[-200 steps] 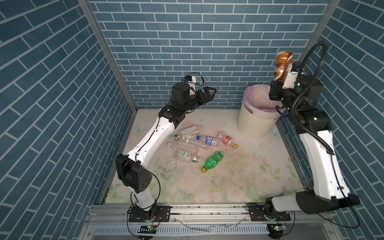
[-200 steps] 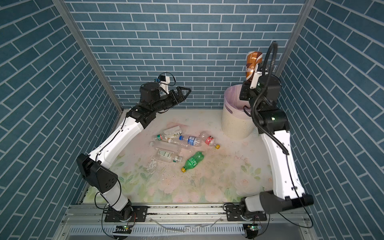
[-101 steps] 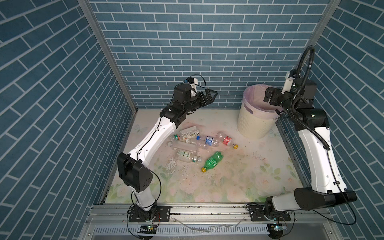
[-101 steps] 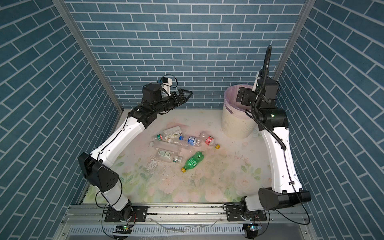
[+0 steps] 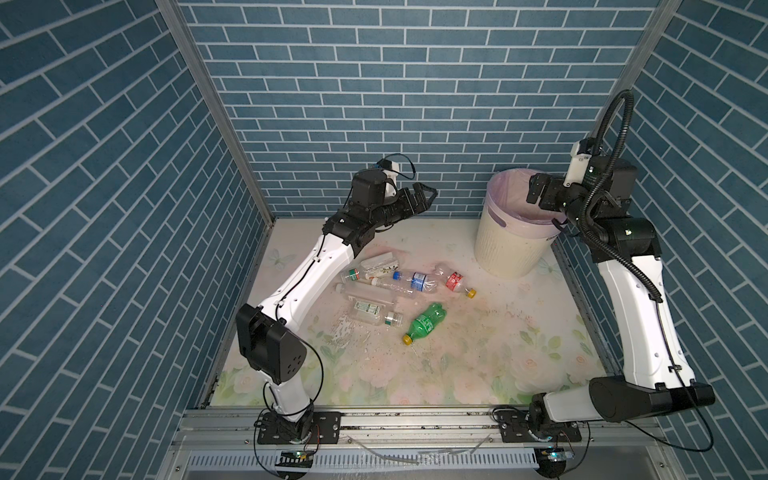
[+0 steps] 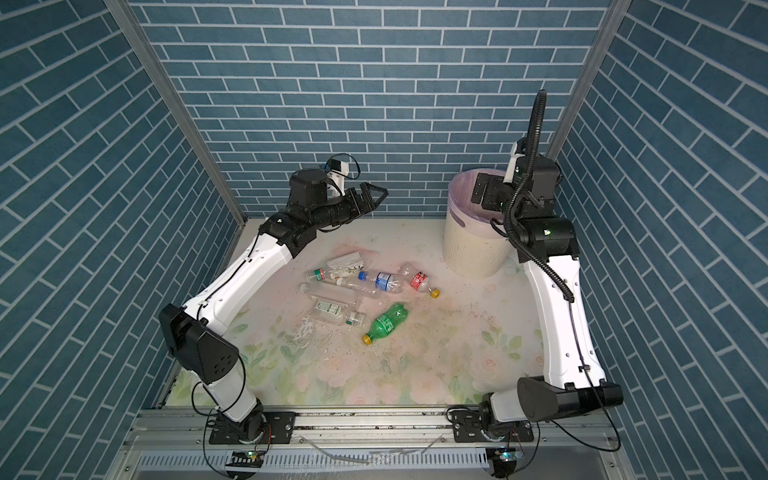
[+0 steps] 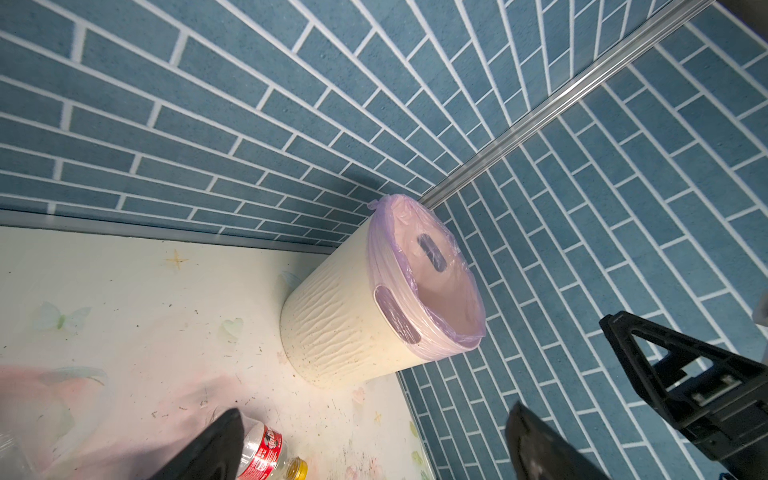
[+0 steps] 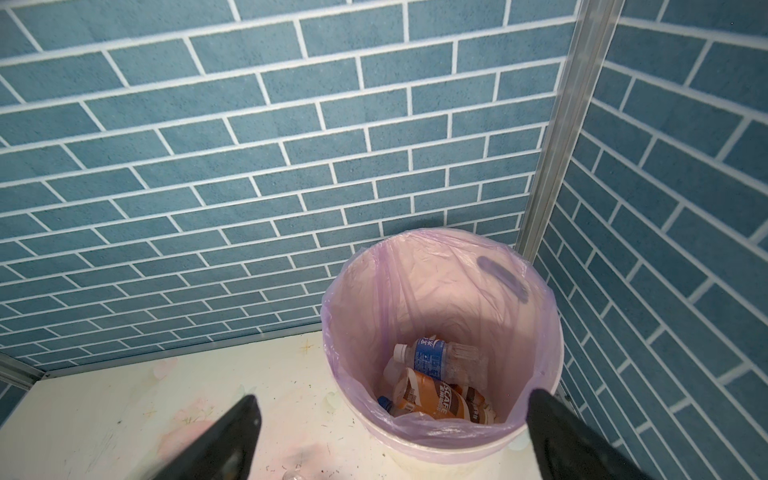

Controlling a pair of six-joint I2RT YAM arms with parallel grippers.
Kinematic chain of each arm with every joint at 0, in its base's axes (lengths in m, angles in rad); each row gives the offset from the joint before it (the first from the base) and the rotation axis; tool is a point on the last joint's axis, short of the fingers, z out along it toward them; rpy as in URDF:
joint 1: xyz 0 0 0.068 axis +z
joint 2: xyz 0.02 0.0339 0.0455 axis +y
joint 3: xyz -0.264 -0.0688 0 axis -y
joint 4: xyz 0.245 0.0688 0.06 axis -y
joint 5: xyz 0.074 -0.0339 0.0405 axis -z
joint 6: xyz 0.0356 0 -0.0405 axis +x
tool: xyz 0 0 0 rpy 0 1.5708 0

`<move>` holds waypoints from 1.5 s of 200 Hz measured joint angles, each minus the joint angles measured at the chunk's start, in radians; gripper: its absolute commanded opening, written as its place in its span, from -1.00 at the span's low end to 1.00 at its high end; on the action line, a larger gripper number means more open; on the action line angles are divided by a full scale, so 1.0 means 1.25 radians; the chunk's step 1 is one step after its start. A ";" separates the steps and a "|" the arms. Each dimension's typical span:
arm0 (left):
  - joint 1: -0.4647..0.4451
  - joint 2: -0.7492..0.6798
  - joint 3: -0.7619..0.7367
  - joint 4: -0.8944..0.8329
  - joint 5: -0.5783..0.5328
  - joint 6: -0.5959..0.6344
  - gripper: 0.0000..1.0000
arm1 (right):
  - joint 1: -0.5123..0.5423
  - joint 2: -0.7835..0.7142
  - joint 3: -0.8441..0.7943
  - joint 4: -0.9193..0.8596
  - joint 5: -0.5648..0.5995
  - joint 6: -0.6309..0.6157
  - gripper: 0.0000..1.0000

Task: Throw the plastic bottles in the bin
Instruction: 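Lower the left gripper onto the green-label water bottle while the right returns over the pile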

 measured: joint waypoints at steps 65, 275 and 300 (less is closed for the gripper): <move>0.000 -0.084 -0.143 -0.059 -0.015 0.026 0.99 | 0.089 -0.026 -0.077 0.007 -0.013 0.035 0.98; 0.163 -0.077 -0.505 -0.070 -0.075 -0.398 0.99 | 0.415 0.040 -0.535 0.341 -0.046 0.000 0.99; 0.162 -0.041 -0.446 -0.082 -0.088 -0.460 0.99 | 0.417 0.040 -0.567 0.400 -0.059 -0.034 0.98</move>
